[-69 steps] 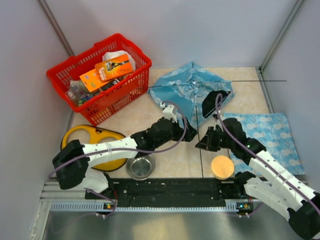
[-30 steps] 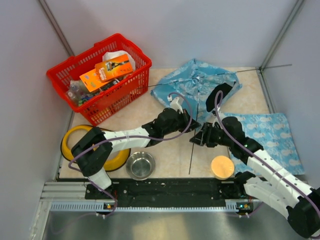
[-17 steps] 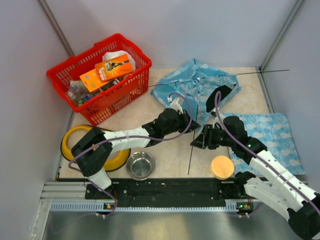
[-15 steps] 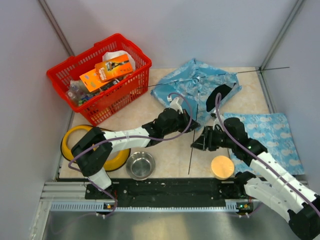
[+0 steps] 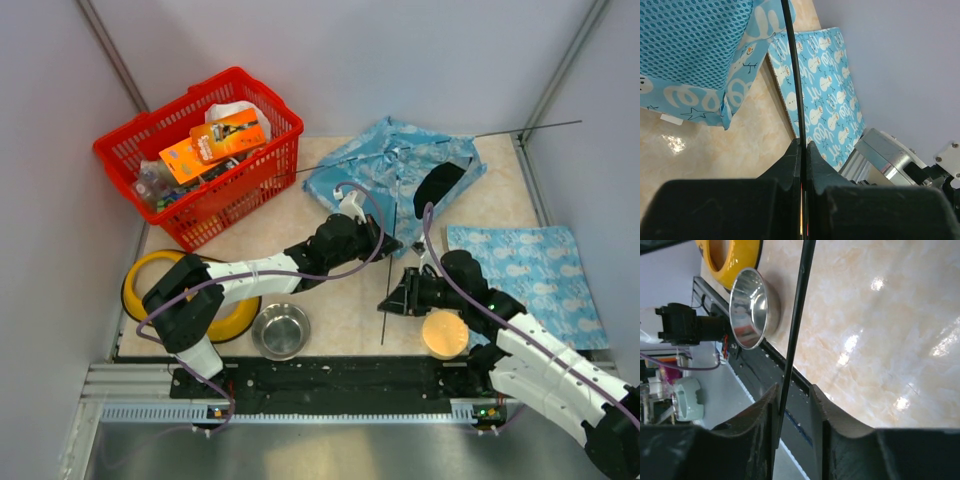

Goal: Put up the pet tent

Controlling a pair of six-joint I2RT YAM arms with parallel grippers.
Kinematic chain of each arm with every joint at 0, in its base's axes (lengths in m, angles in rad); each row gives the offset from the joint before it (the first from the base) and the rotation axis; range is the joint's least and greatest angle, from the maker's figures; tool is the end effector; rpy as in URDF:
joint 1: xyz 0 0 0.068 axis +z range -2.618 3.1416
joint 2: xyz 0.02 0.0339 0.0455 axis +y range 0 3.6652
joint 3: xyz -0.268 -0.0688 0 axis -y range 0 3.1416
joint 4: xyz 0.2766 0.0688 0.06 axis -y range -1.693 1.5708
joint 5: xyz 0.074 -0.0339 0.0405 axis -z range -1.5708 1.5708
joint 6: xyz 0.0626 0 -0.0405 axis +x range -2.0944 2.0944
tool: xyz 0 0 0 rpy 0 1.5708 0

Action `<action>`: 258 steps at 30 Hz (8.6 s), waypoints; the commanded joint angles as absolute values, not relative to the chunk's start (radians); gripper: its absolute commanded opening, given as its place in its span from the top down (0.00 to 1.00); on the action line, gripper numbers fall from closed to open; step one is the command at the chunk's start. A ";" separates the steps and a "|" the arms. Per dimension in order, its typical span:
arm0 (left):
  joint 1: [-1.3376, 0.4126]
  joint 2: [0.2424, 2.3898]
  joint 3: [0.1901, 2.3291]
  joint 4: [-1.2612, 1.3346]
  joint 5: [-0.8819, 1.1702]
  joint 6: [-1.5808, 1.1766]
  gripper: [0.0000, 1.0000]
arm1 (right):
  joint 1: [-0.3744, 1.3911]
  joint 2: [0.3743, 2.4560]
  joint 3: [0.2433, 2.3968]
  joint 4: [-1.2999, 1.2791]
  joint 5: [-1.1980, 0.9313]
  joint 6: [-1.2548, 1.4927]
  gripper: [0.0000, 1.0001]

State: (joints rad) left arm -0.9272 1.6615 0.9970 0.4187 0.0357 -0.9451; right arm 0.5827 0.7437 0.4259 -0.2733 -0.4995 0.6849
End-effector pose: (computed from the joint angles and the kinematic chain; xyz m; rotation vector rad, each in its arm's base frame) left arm 0.2571 -0.3465 0.2238 0.0101 2.0390 -1.3024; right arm 0.1600 0.1413 0.1936 -0.1985 2.3555 1.2210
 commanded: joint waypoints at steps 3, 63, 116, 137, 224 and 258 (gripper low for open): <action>-0.900 1.658 1.051 0.561 -0.052 -0.916 1.00 | 0.597 0.739 0.426 -0.180 -0.520 0.706 0.77; -0.847 1.583 0.624 1.089 0.090 -0.791 0.17 | 0.597 0.796 0.684 0.156 -0.439 1.152 1.00; -0.992 2.014 1.080 1.094 -0.328 -0.922 0.49 | 0.601 0.739 0.569 0.367 -0.390 1.278 1.00; -0.985 1.947 0.922 1.259 -0.219 -0.848 1.00 | 0.600 0.664 0.564 0.317 -0.295 1.114 1.00; -0.899 1.569 0.660 0.790 0.166 -1.006 1.00 | 0.586 1.143 0.543 0.743 0.040 0.606 1.00; -0.838 1.594 0.744 0.640 0.179 -1.039 1.00 | 0.612 1.043 0.534 0.376 -0.278 0.572 0.66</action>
State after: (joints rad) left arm -0.8398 1.6108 0.7071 0.6662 0.1429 -1.0542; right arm 0.6067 1.0237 0.4988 0.3717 -0.2504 0.5640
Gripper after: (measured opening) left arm 0.023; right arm 0.328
